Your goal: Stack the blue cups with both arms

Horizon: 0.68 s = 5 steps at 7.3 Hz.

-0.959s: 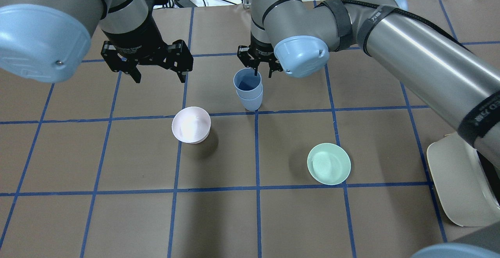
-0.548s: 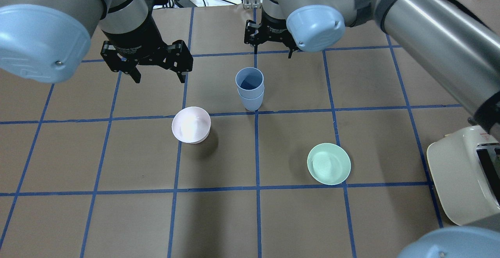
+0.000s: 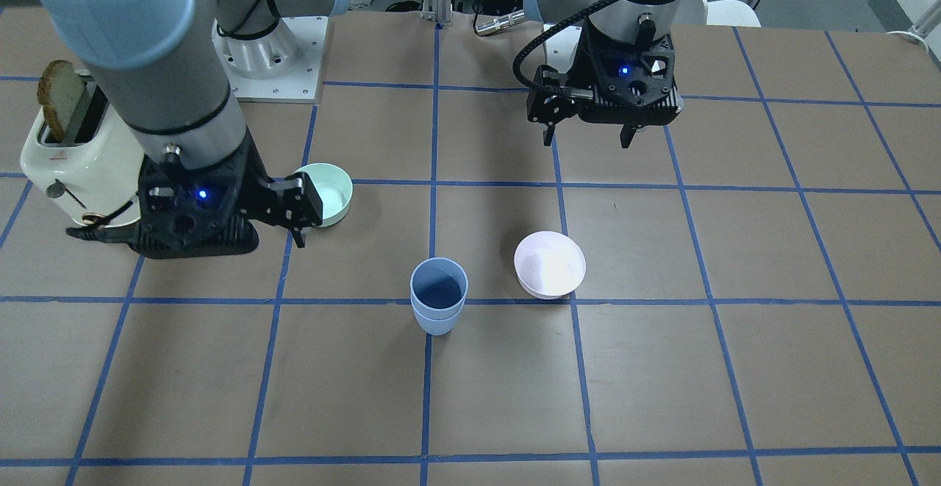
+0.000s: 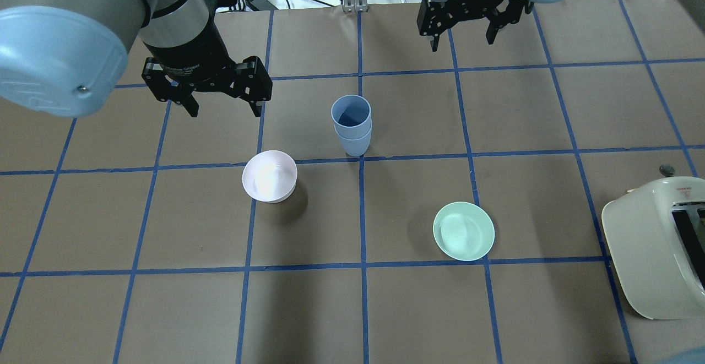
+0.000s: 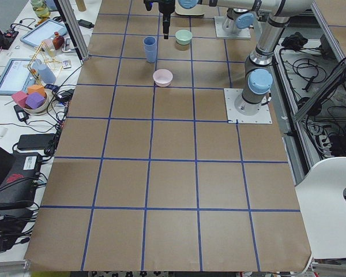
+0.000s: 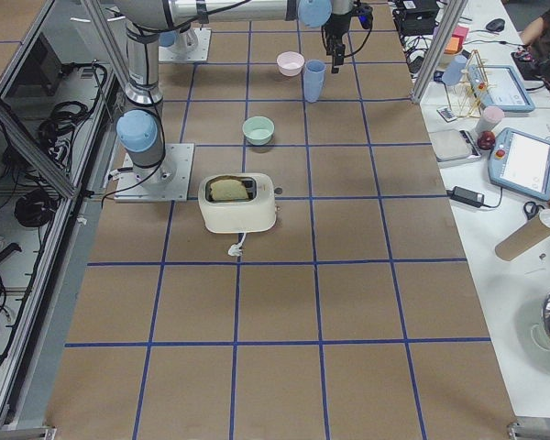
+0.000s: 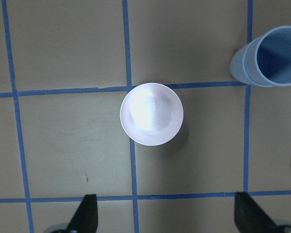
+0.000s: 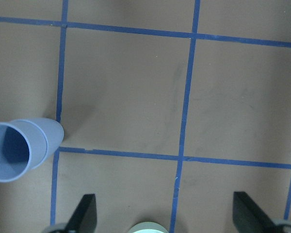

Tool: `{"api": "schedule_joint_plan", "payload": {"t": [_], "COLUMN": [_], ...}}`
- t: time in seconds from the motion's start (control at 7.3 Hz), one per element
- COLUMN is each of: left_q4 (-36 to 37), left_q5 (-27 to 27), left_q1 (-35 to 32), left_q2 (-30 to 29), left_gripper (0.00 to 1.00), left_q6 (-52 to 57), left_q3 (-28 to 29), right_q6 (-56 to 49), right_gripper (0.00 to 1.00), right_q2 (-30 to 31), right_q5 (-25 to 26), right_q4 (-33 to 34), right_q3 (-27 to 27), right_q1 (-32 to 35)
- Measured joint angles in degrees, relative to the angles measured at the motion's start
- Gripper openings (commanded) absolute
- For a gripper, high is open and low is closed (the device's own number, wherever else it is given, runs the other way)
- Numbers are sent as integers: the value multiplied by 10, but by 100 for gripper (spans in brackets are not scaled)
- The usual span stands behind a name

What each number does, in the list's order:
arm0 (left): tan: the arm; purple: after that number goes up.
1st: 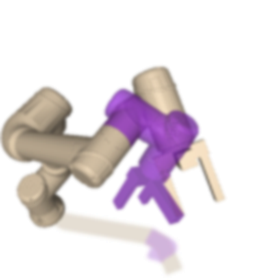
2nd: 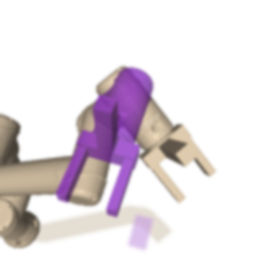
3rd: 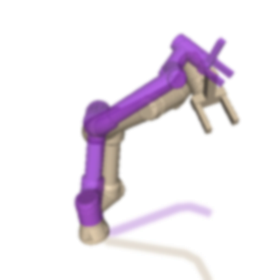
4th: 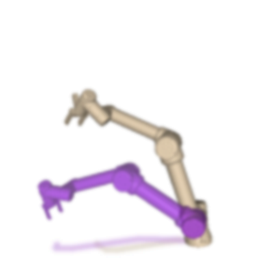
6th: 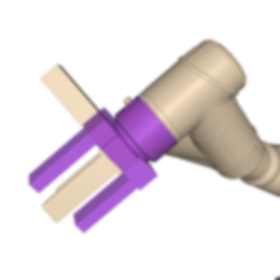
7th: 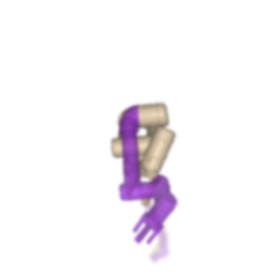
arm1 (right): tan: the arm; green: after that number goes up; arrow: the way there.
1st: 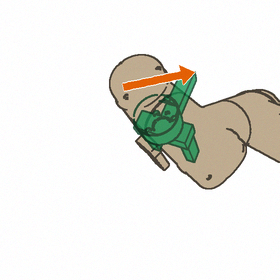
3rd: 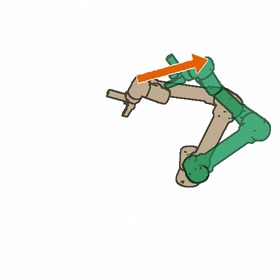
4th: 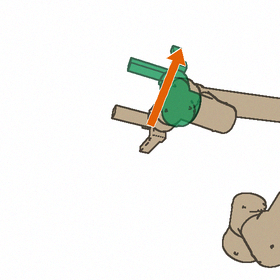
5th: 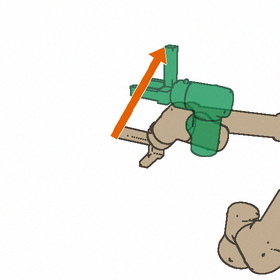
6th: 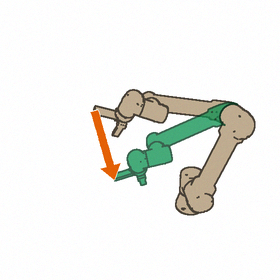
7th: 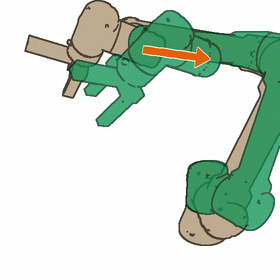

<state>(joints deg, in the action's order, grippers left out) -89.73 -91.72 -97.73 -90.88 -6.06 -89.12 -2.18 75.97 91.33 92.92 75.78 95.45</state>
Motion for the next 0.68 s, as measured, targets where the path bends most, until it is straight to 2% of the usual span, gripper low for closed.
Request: {"api": "schedule_joint_plan", "payload": {"t": [0.27, 0.68], "left_q4": [0, 0], "left_q5": [0, 0], "left_q1": [0, 0], "left_q2": [0, 0], "left_gripper": [100, 100], "left_q6": [0, 0], "left_q3": [0, 0], "right_q6": [-59, -76], "right_gripper": [100, 100], "right_q2": [42, 58], "right_q5": [0, -8], "right_q4": [-1, 18], "right_q3": [38, 67], "right_q1": [-14, -25]}}
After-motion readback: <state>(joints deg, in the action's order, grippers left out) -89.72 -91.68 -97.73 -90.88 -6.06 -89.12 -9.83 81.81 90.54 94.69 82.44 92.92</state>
